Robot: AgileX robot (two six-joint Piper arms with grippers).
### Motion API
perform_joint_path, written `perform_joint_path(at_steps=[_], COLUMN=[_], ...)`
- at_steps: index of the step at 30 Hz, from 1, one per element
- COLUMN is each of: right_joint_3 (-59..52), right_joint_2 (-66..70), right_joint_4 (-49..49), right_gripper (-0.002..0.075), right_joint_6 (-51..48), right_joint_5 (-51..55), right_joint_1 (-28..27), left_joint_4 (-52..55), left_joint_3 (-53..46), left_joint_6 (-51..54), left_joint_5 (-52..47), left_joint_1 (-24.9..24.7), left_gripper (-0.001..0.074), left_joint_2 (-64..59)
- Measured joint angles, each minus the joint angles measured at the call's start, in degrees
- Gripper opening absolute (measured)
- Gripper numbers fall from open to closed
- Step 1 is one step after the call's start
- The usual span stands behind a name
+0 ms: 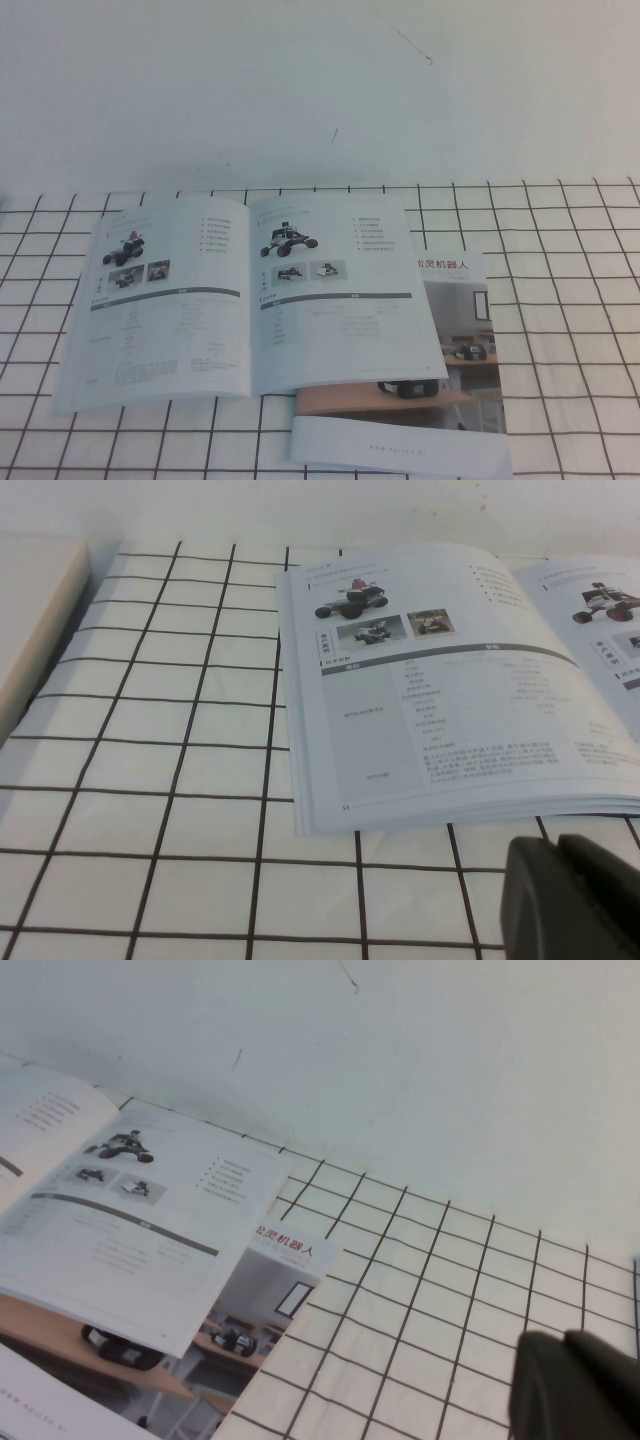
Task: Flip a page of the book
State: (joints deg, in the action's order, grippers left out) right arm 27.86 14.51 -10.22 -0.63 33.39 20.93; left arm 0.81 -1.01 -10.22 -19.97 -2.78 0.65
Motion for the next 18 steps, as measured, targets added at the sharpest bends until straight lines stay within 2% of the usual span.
perform_joint_path(at_steps=[11, 18], right_joint_3=[-1.61, -10.81], right_joint_2=[-1.03, -13.17], right_joint_4=[-2.07, -2.41], right_gripper=[0.0001, 0.0001], right_joint_6=[-0.22, -0.27], right_joint_5=[-0.45, -0.82], right_joint_1=[0.00, 0.00], left_joint_4=[0.00, 0.00], left_joint_3=[0.00, 0.00], left_joint_6=[0.00, 0.00], left_joint_5=[0.00, 0.00], left_joint_1=[0.00, 0.00], left_gripper=[-0.0003, -0.0003], left_joint_2=[0.00, 0.00])
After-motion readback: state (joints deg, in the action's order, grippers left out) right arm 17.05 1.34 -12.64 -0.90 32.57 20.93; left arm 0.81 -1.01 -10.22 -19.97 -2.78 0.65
